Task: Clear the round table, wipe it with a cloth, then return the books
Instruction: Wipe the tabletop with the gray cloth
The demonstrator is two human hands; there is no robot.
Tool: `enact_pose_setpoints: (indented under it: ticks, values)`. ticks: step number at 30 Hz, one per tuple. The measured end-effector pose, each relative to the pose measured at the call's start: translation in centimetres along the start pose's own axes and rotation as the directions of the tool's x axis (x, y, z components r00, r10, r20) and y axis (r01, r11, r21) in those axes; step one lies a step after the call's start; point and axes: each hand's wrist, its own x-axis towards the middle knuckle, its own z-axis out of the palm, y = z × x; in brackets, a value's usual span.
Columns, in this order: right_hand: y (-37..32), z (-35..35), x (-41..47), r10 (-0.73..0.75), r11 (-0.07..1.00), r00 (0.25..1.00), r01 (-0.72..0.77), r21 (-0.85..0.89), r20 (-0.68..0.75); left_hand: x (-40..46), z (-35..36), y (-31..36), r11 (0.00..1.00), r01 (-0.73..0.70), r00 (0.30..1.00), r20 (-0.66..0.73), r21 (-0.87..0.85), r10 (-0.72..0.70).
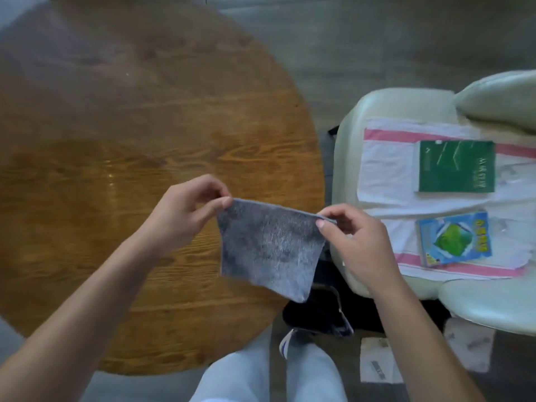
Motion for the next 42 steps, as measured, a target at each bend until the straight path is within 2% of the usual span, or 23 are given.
enact_pose_setpoints:
  ticks: [2,4,8,16,21,24,25,27,29,32,34,38,42]
  values:
    - [2.1,0.7,2.4,0.031,0.999,1.000,-0.031,-0.019,0.003,2.3,1.5,-1.9,0.998,0.067,0.998,0.019,0.010,-0.067]
    - [2.4,0.7,4.2,0.002,0.999,1.000,-0.003,-0.047,-0.013,4.0,2.0,-2.5,0.994,0.100,0.994,0.041,0.043,-0.101]
    - [2.6,0.6,7.8,-0.022,0.987,1.000,0.018,-0.162,-0.020,6.8,2.0,-3.0,0.982,0.139,0.990,-0.037,0.126,-0.136]
    - [1.8,2.0,12.6,-0.087,0.936,0.991,0.045,-0.349,-0.105,10.3,1.1,-4.0,0.930,0.055,0.991,-0.133,0.363,-0.007]
    - [1.4,3.5,14.1,-0.082,0.929,0.986,0.023,-0.368,-0.146,10.1,2.1,-6.0,0.920,0.069,0.964,-0.265,0.386,0.039]
    - [1.3,4.7,13.4,-0.156,0.929,0.953,0.053,-0.367,-0.259,9.0,2.7,-6.8,0.892,0.047,0.933,-0.339,0.449,0.122]
    - [1.5,5.1,12.6,-0.205,0.917,0.939,0.085,-0.389,-0.278,8.5,3.0,-7.0,0.868,0.010,0.929,-0.325,0.496,0.175]
    - [2.1,6.0,11.0,-0.315,0.855,0.919,0.168,-0.490,-0.235,7.7,4.1,-7.5,0.803,-0.076,0.937,-0.232,0.591,0.260]
    - [3.3,6.9,9.5,-0.369,0.767,0.921,0.225,-0.601,-0.126,6.5,5.1,-8.3,0.744,-0.124,0.955,-0.126,0.656,0.270]
    - [5.3,7.8,8.5,-0.323,0.641,0.946,0.231,-0.732,0.016,5.4,6.1,-9.3,0.709,-0.104,0.970,-0.085,0.698,0.227]
    - [5.8,7.9,8.4,-0.285,0.611,0.957,0.227,-0.758,0.057,5.2,6.3,-9.6,0.704,-0.069,0.980,-0.083,0.706,0.179]
    - [5.4,7.7,8.6,-0.225,0.649,0.972,0.195,-0.735,0.059,5.3,6.0,-9.6,0.737,-0.036,0.996,-0.040,0.675,0.085]
    - [3.2,7.5,8.1,-0.109,0.761,0.990,0.144,-0.633,0.095,4.9,5.1,-8.8,0.767,-0.032,0.997,-0.033,0.641,0.069]
